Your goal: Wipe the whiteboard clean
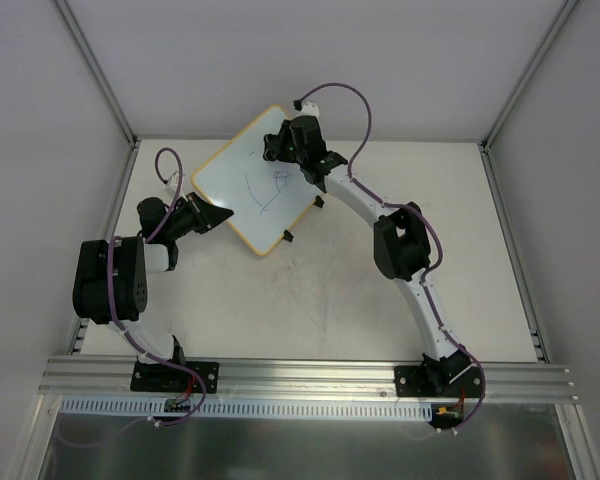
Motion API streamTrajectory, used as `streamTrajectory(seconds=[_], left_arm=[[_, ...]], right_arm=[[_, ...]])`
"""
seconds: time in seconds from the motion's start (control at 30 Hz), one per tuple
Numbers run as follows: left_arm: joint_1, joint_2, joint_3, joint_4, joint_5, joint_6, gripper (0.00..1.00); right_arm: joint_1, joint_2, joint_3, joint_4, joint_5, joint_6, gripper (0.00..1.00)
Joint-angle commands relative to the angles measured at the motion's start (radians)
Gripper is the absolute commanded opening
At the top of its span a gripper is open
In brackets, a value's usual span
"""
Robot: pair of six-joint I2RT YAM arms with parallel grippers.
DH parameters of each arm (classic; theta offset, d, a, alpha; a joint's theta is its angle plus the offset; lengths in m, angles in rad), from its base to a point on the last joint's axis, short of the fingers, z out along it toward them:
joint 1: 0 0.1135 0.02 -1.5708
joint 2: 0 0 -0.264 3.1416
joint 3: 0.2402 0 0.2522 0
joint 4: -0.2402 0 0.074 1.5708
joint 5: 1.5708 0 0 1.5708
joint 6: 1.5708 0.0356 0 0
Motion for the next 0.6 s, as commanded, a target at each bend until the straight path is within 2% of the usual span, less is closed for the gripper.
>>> streamTrajectory(seconds=[0.0, 0.3, 0.57], left_arm=[[-0.021, -0.004, -0.004, -0.042, 0.057, 0.094, 0.00], [-0.021, -0.005, -0.004, -0.042, 0.059, 0.094, 0.00], [-0.021, -0.005, -0.004, -0.044, 0.059, 0.094, 0.00]], right_arm=[[-0.075, 0.014, -0.054, -0.148, 0.136, 0.015, 0.00], [-0.098, 0.037, 0.001, -0.198, 0.110, 0.040, 0.00], [-0.049, 0.060, 0.053, -0.084, 0.044, 0.017, 0.00]])
